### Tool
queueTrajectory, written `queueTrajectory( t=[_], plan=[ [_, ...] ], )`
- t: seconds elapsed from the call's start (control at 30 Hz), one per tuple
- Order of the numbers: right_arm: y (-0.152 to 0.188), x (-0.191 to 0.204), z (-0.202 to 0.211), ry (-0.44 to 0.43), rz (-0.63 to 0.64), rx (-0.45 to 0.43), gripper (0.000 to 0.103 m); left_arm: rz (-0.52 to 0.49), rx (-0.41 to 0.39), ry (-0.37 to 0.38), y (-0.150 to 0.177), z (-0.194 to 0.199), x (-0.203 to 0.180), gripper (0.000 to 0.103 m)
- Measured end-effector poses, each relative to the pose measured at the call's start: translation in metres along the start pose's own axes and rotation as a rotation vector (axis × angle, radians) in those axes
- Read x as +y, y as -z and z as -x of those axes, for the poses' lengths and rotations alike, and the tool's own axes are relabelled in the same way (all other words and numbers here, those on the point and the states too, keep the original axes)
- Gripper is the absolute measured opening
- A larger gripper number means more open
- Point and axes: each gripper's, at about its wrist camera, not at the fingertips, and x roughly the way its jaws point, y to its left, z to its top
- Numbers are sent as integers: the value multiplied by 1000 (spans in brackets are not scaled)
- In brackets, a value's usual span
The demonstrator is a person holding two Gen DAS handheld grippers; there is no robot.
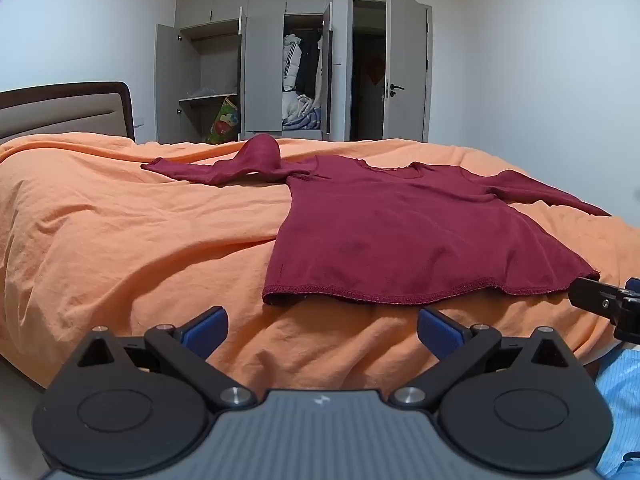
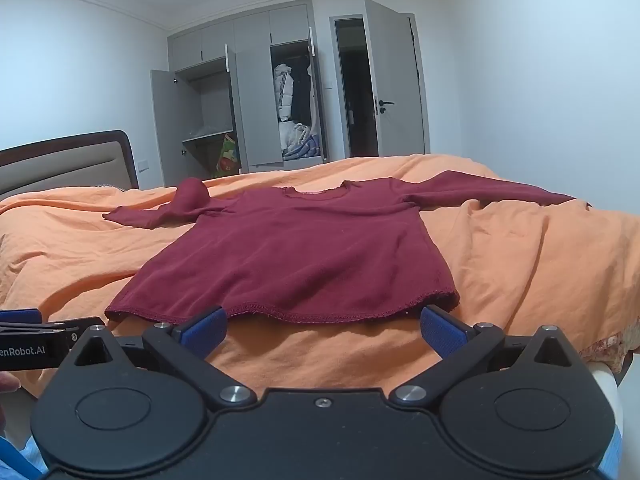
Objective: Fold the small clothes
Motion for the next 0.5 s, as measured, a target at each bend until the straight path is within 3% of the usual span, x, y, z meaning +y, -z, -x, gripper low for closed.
queueTrajectory(
  t=[0.5],
  plan=[
    [1,0,0,-2,-6,3,103,-4,13,-2,-1,-6,-4,103]
  ],
)
